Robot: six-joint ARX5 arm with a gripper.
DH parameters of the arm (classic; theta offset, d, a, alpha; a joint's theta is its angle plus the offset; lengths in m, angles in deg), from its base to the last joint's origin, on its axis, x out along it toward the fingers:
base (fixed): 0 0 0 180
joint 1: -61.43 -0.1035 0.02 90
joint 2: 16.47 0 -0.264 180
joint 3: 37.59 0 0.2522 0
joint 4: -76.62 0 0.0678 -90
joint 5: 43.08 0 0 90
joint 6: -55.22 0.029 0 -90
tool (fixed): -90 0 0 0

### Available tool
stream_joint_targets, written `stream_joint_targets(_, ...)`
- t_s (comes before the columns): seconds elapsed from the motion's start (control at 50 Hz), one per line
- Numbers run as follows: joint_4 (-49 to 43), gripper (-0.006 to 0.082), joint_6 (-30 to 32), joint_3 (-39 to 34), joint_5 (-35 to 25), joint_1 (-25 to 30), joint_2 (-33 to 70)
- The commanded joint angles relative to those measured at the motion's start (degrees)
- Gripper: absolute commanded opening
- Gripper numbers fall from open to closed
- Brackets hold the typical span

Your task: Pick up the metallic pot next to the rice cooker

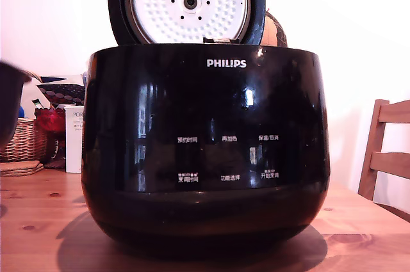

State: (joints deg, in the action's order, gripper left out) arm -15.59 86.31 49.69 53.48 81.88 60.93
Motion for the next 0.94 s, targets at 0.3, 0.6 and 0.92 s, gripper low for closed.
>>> stream_joint_targets(0.3, 0.3, -0.0022, -4.7, 2.8, 0.3, 6.0, -2.7)
stream_joint_targets(0.6, 0.2, -0.0022, -5.2, 2.8, -0.3, 6.9, -7.8)
stream_joint_targets(0.92, 0.2, -0.0022, -5.1, 2.8, -0.7, 7.0, -8.4)
